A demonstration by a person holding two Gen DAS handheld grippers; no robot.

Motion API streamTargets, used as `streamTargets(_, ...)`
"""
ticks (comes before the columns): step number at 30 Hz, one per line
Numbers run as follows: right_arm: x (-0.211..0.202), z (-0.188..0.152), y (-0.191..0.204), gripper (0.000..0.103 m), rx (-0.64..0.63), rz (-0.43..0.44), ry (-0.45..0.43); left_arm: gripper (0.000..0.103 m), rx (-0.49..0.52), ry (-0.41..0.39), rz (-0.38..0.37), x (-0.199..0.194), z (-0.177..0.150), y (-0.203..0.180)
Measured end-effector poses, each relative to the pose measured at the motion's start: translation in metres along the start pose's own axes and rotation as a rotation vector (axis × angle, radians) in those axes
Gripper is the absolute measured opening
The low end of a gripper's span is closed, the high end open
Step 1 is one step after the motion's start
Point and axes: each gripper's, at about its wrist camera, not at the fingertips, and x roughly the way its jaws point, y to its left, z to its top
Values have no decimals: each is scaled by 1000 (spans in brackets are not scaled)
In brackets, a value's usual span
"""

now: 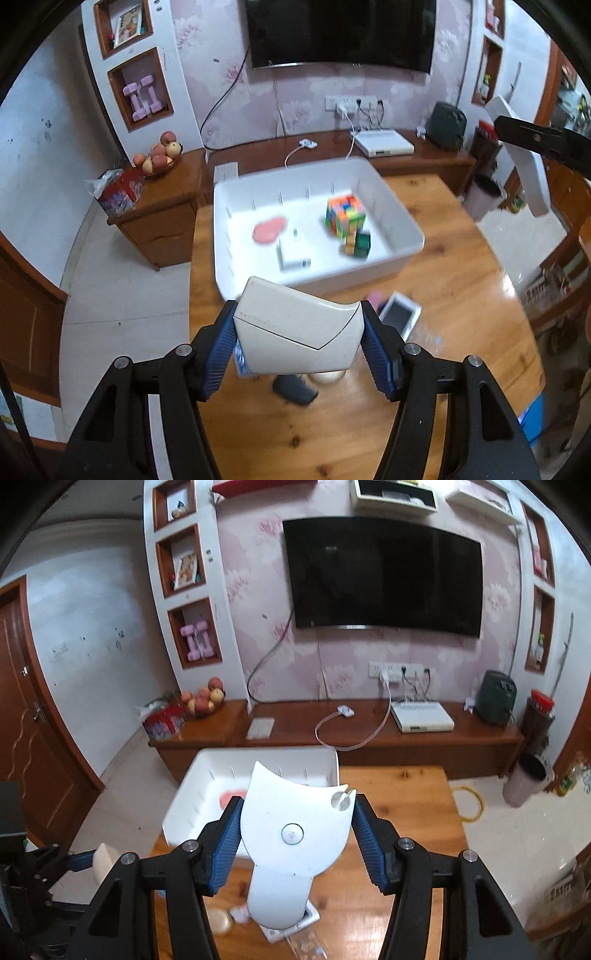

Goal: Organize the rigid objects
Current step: 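Carry card holder and white stand into the white bin and open both tools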

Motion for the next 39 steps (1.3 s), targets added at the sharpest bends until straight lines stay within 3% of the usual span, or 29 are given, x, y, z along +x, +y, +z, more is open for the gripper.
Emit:
streamTargets(8,9,67,1,59,24,25,-26,66,-48,-34,41,20,56,6)
streamTargets(13,47,79,2,59,32,41,21,66,-79,-21,70,59,75,12)
streamTargets(19,116,57,7,59,41,72,130,66,-144,40,78,120,85,20)
streamTargets(29,228,-12,12,59,44,80,375,67,-206,183,89,209,77,22)
streamTargets(39,270,-50,9,57,40,69,506,67,-244,308,73,245,62,19)
